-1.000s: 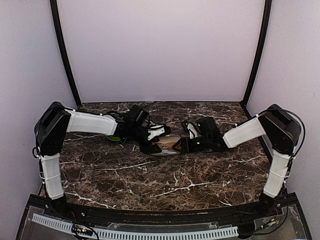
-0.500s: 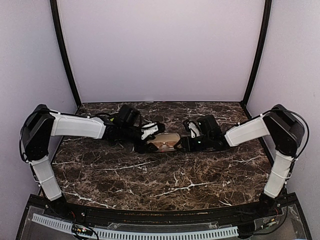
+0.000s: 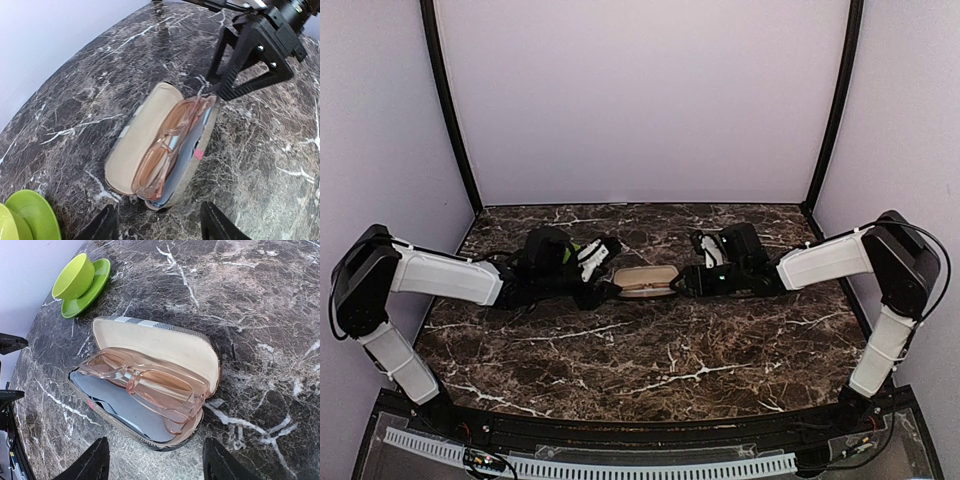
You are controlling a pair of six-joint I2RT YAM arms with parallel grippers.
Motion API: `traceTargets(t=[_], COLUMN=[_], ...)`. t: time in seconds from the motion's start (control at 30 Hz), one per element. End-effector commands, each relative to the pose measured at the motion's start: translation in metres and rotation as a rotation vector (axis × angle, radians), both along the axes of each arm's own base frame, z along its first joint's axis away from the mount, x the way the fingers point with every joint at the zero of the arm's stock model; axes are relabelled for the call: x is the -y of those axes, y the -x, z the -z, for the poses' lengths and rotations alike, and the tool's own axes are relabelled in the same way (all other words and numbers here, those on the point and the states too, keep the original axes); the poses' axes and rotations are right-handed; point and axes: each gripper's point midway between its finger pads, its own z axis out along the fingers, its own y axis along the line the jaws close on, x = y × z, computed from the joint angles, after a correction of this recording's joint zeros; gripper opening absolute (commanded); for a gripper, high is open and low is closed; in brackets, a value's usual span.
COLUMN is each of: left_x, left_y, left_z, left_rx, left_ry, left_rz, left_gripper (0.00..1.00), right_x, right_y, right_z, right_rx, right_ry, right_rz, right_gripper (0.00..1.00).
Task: Organize the sunglasses
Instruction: Hold the case with sunglasses at the center of the board.
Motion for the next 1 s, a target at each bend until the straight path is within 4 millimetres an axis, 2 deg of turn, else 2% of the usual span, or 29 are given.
traceTargets(t=[0.0,0.23,0.43,0.67,0.97], left_x=[-0.008,-0.007,-0.004,0.002,0.006], left_y=[-0.021,-0.034,-0.04,-0.037,-0.024], left_z=[-0.024,-0.014,0.009,0.024,0.034], left_rx=[0.026,-0.077,-0.156,-0.226,-0.291], left_ry=[0.124,0.216,0.199,0.209,0.216], left_rz=[-0.179,-0.305,-0.352,-0.348,-0.308], left_gripper=[0.57,0.57,0.57,0.56,0.56], right_x=[-0.004,-0.008,-0.012,-0.013,-0.011], right_y=[-0.01,-0.018,-0.014,-0.005,0.006], right_z=[-0.014,-0.004,0.011,0.021,0.031], right_rx=[0.022,-0.02,-0.064,-0.083,-0.089], right_ry=[-0.023,-0.02,-0.023,-0.019,0.001], right_rz=[0.039,0.07,0.054,0.04,0.03], right_gripper=[0.65,0.63,0.56,0.52,0.51])
